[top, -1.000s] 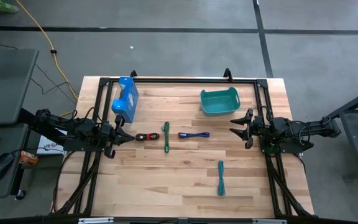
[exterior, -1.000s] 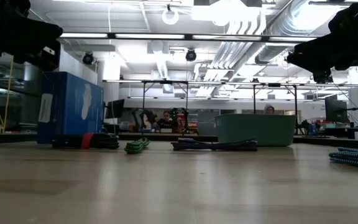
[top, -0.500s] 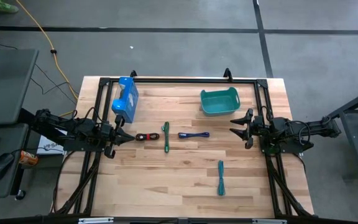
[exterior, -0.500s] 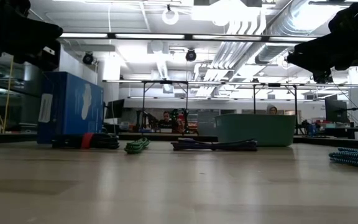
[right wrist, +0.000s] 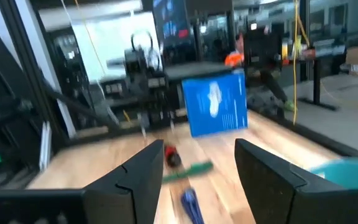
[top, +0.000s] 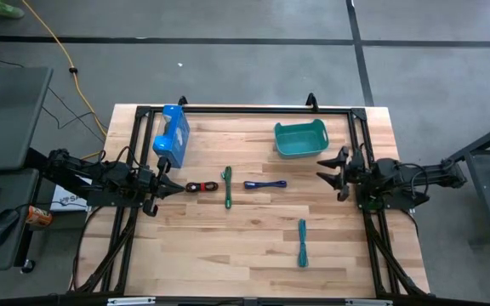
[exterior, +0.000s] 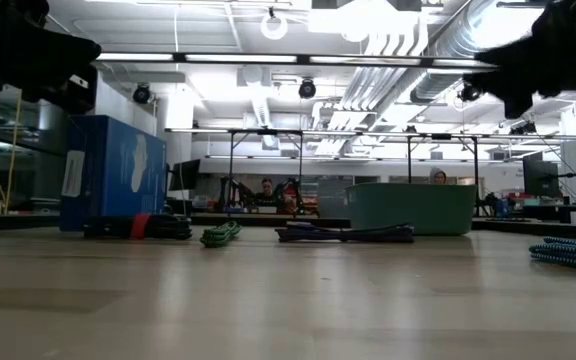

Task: Pick and place USB-C Cables
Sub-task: Put the purple charger cable into the green bin

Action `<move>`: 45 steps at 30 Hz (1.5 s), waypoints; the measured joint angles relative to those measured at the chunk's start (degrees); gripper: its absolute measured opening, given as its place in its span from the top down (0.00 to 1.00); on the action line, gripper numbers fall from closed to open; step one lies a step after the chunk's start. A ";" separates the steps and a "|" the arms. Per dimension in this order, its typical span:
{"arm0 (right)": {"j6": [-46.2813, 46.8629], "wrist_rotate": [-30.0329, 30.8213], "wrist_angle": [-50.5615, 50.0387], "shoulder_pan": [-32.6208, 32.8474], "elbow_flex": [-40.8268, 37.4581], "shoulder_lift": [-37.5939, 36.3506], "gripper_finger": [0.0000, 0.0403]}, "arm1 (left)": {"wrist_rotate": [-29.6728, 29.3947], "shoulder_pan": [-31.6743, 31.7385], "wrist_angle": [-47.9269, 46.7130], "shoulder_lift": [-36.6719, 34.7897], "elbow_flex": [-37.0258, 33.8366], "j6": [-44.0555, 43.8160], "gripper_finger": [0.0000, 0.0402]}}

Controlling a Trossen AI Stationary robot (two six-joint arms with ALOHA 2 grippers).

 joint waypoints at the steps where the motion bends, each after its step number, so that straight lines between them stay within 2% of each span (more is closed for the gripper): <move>1: -0.03 0.01 -0.01 0.00 0.67 0.18 0.53 | -0.02 0.00 0.00 0.01 0.00 0.00 1.00; 9: -5.07 1.17 2.53 -0.01 9.96 7.64 0.53 | -0.02 0.00 0.01 0.01 0.00 0.00 1.00; 13: -9.37 1.46 2.90 -0.09 18.08 13.81 0.53 | -0.02 0.00 0.00 0.00 0.00 0.00 1.00; 17: -12.61 4.65 2.60 -0.09 26.69 19.59 0.53 | -0.01 0.00 0.01 0.00 0.00 0.00 1.00; 23: -12.41 8.63 -4.96 -0.09 36.01 25.73 0.53 | -0.02 0.00 0.00 0.00 0.00 0.00 1.00; 30: -7.58 8.80 -6.66 -0.09 37.39 31.14 0.53 | -0.02 0.00 0.01 0.00 0.00 0.00 1.00; 40: -1.65 8.47 -7.19 -0.44 37.39 46.33 0.53 | -0.02 0.00 0.01 0.00 -0.02 0.00 1.00; 42: -0.15 7.20 -7.35 -1.17 37.39 49.15 0.53 | -0.02 0.00 0.00 0.00 0.00 0.00 1.00; 45: 2.06 2.05 -7.75 -2.82 37.39 53.02 0.53 | -0.01 0.01 0.01 0.00 0.00 0.00 1.00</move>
